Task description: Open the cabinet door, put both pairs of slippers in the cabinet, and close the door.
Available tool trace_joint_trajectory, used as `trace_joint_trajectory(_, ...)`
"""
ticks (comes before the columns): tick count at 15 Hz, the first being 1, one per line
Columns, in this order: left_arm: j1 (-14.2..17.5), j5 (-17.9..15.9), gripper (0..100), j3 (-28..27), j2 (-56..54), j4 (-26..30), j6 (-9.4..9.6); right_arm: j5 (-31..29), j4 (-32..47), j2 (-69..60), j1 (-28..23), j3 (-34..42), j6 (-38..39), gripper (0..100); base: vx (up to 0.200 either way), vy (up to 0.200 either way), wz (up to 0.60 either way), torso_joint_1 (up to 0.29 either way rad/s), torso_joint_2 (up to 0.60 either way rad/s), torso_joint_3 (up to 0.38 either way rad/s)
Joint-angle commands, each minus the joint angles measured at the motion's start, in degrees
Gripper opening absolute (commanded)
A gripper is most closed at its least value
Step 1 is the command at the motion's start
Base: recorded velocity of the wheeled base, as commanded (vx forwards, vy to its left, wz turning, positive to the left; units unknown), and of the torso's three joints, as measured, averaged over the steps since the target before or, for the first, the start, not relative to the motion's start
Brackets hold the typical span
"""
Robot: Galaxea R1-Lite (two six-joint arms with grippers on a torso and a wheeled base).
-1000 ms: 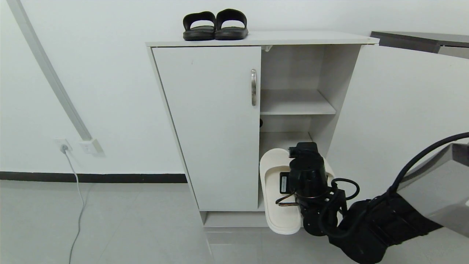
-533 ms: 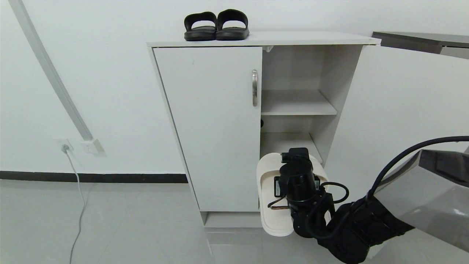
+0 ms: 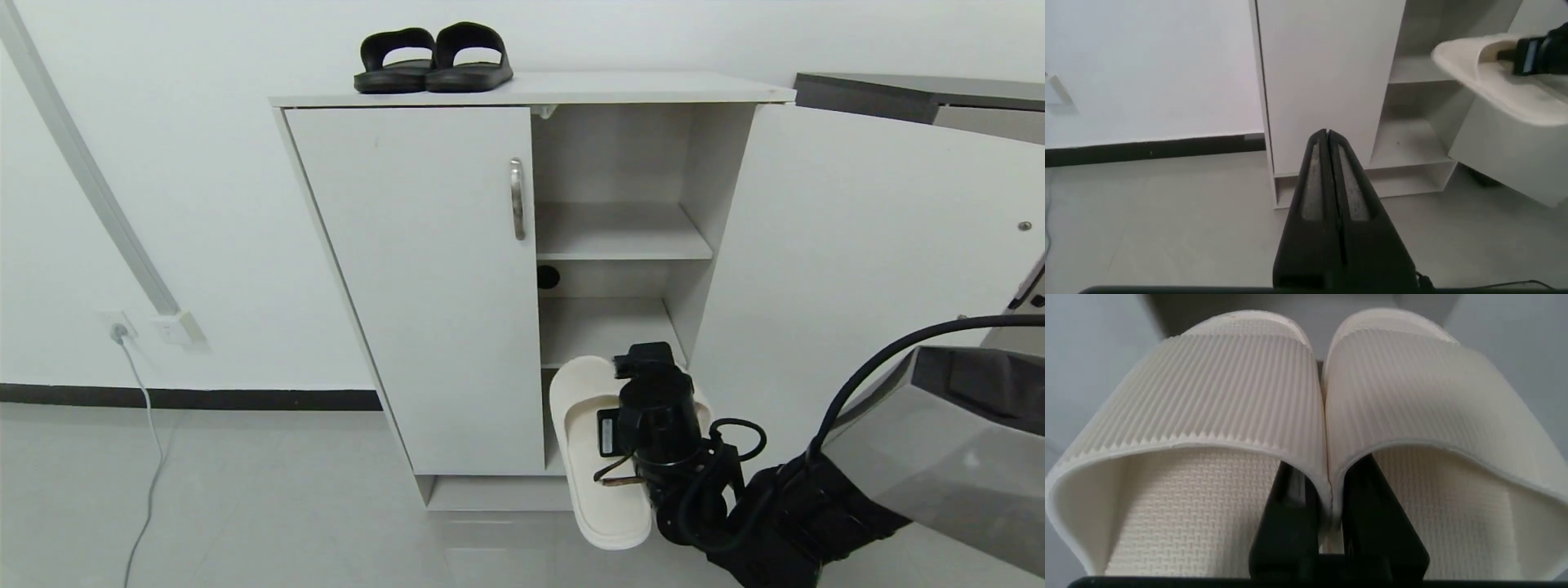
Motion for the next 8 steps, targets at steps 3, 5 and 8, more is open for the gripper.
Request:
trace_joint_trajectory(3, 0.04, 0.01, 0, 0.01, 0.11, -0.02, 0.11, 1.29, -0.24, 4.03, 0.16, -1.94, 0.06, 0, 0.0, 0.0, 0.0, 0.0, 0.0, 0.0)
trace_joint_trajectory(5, 0.04, -0.08, 0, 0.01, 0.11, -0.02, 0.11, 0.32, -0.24, 4.56, -0.1, -2.21, 0.06, 0, 0.0, 0.0, 0.0, 0.0, 0.0, 0.0)
trace_joint_trajectory(8, 0.04, -0.08, 0, 0.01, 0.11, -0.02, 0.02, 0.06, -0.24, 4.73, -0.45, -2.21, 0.06, 0, 0.0, 0.0, 0.0, 0.0, 0.0, 0.0)
